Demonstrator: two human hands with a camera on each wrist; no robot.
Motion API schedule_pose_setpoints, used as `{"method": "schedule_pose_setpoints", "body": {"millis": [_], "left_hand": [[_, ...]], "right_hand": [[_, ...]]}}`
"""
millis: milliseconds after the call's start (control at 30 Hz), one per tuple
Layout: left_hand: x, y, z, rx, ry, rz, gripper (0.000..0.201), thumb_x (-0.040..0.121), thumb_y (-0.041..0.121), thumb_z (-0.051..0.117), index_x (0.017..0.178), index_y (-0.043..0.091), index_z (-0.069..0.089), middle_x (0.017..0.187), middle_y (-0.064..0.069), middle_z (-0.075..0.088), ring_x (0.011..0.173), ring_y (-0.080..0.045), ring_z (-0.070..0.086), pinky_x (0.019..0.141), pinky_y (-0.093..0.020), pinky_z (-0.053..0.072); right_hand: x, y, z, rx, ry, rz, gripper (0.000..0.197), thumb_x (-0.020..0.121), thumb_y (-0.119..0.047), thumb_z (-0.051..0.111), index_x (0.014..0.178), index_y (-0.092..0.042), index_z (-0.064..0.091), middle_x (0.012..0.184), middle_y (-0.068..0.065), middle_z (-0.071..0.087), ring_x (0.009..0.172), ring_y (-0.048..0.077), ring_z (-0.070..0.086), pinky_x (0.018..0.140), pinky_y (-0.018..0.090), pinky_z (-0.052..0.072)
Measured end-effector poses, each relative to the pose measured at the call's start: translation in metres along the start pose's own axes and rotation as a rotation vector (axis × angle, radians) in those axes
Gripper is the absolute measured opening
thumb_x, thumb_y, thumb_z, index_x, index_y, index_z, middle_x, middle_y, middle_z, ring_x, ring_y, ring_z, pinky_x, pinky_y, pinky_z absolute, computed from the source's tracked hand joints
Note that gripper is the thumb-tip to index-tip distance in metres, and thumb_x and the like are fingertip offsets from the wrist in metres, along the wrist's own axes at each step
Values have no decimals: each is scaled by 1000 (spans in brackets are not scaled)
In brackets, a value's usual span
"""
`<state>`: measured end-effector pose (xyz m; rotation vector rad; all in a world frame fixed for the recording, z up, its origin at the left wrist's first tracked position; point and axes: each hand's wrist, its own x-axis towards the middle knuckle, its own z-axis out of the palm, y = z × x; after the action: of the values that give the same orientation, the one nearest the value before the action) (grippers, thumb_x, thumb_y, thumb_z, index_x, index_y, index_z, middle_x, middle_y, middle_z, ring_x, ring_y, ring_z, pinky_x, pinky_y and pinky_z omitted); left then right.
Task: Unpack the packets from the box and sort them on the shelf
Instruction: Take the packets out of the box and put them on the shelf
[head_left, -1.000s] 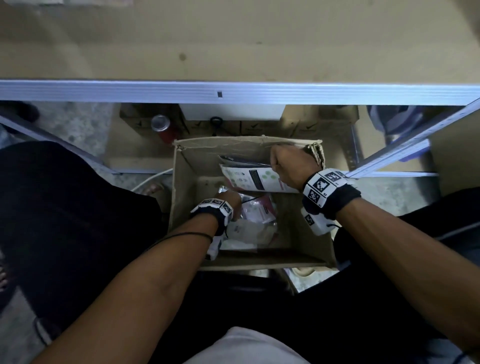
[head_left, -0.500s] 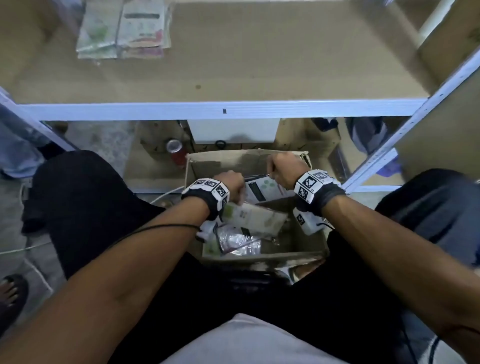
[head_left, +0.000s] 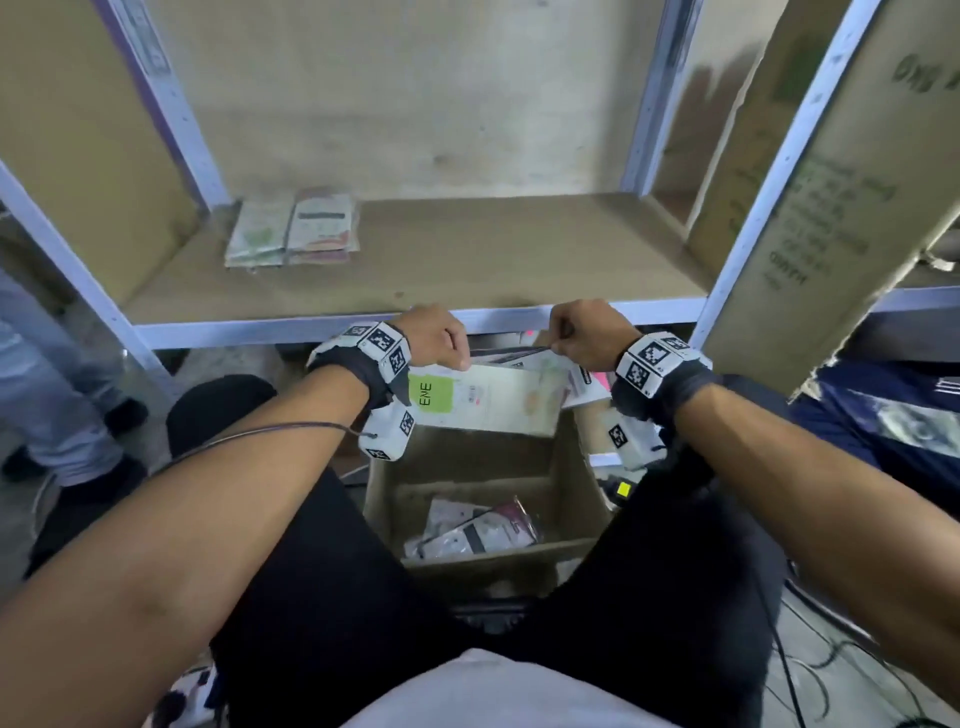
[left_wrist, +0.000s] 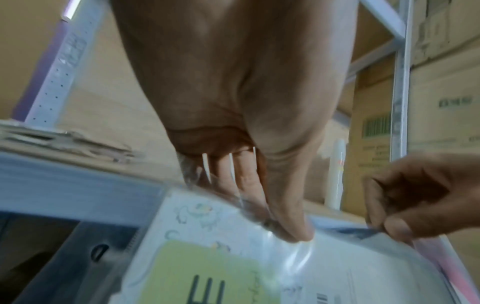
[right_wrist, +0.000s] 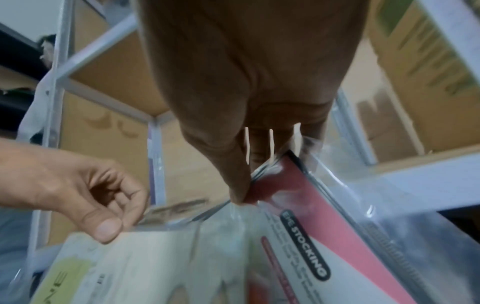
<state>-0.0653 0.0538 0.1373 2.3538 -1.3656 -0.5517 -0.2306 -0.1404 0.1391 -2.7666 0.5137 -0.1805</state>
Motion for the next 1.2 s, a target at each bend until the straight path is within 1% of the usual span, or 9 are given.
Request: {"method": "schedule_pose_setpoints", "body": {"millis": [167,233,400,567,700,800,967,1100,1200], "left_hand": [[-13,16,-60,-5,89,20,12,85,25,79,93,16,78,83,12,72,83,-7,64,70,-13,47],[-17,19,-83,-33,131,40,15,86,27,79,95,15,78,90,6,74,91,-13,68,84,-24,53],[-21,10,-124,-233,272,70,4,89,21,76,85,22,74,91,8,74,91,-13,69,85,-27,52],[-12,-9,-142,-612,504,-15,3,93,18,71,89,19,71,84,3,74,64,-5,69,58,-15,54],[9,-25,-140,-1003,645,-101,19,94,17,70,108,5,71,95,-10,73,74,-19,71,74,-33,60],[28,-40,-137,-1136,745,-153,28,94,12,70,118,-3,68,93,-11,72,63,-14,72,59,-28,60],[53,-84,-140,-1172,802,-285,30,92,13,70,120,2,70,117,-19,72,90,-27,71,91,-45,58],[63,-126,-153,-1182,831,-415,25,92,23,71,113,10,74,107,-13,76,85,-29,75,54,-27,57],[70,-158,-168,-1228,838,-485,20,94,27,70,107,13,73,112,-14,74,100,-37,72,70,-40,56]], "right_hand": [[-5,3,-54,55,100,21,8,83,-5,66,87,-11,69,86,2,68,79,18,60,72,25,47],[-6,10,-71,105,138,51,8,84,-5,66,88,-11,69,84,1,66,79,18,61,70,24,48],[-8,32,-97,325,191,81,5,88,-3,68,88,-6,64,91,11,66,85,21,61,84,34,50],[5,38,-92,775,315,227,7,91,4,63,90,-1,58,79,10,56,70,15,53,67,25,46],[30,29,-76,1076,379,345,18,92,1,62,78,-10,57,68,7,55,47,7,58,41,16,42],[57,20,-62,1205,355,397,23,93,-5,63,73,-16,61,73,5,60,65,16,59,52,25,46],[109,-4,-39,1366,253,448,17,97,-6,56,81,-13,56,85,14,62,62,19,53,44,23,32],[155,-34,-23,1451,171,452,14,96,-8,61,84,-10,54,82,15,64,69,24,53,59,33,35],[191,-60,-8,1491,118,443,12,95,-8,62,87,-8,53,85,16,63,78,28,57,65,35,43]]}}
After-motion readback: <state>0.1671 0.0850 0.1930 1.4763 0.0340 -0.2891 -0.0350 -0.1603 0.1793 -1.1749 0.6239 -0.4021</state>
